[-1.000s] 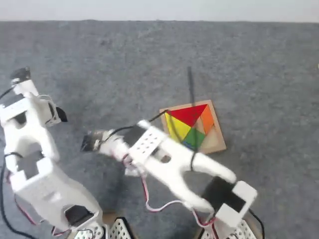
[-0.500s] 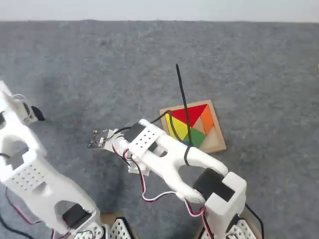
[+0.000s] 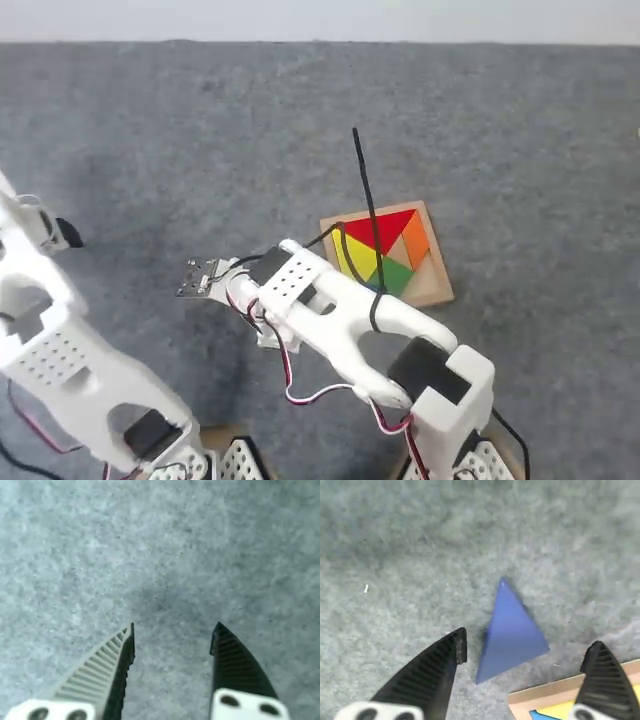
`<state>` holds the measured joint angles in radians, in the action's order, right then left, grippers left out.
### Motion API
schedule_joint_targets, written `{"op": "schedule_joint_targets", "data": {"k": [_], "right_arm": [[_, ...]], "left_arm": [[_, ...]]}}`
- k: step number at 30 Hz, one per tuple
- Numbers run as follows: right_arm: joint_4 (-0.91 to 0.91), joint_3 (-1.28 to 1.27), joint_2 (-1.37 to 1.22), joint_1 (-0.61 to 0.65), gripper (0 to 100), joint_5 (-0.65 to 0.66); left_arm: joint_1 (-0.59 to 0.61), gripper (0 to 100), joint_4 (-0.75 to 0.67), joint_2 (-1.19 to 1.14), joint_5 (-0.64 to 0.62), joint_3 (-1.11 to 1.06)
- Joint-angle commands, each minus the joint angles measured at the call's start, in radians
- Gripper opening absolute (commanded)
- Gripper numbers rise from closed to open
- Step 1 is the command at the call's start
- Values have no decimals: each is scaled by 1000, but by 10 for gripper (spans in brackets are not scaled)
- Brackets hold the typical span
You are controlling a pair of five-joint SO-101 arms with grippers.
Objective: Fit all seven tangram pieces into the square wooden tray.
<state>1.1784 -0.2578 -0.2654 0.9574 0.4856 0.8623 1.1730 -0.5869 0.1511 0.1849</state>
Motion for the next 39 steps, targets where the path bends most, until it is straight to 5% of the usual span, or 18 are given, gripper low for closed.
{"op": "schedule_joint_targets", "data": {"k": [1,9,19,30,34,39], "right_arm": [[-1,5,-2,-10,352,-11],[15,12,-19,-12,106,-11],[19,23,-16,-12,107,-12],[246,216,51,-96,86,-26],[275,219,213,-229,81,-252],[328,161,348,-567,82,-433]], "left_arm": [[3,241,12,15,8,48],[43,241,25,15,40,101],[51,242,94,6,43,163],[51,242,89,5,44,163],[46,242,89,5,44,163],[46,242,89,5,44,163]]}}
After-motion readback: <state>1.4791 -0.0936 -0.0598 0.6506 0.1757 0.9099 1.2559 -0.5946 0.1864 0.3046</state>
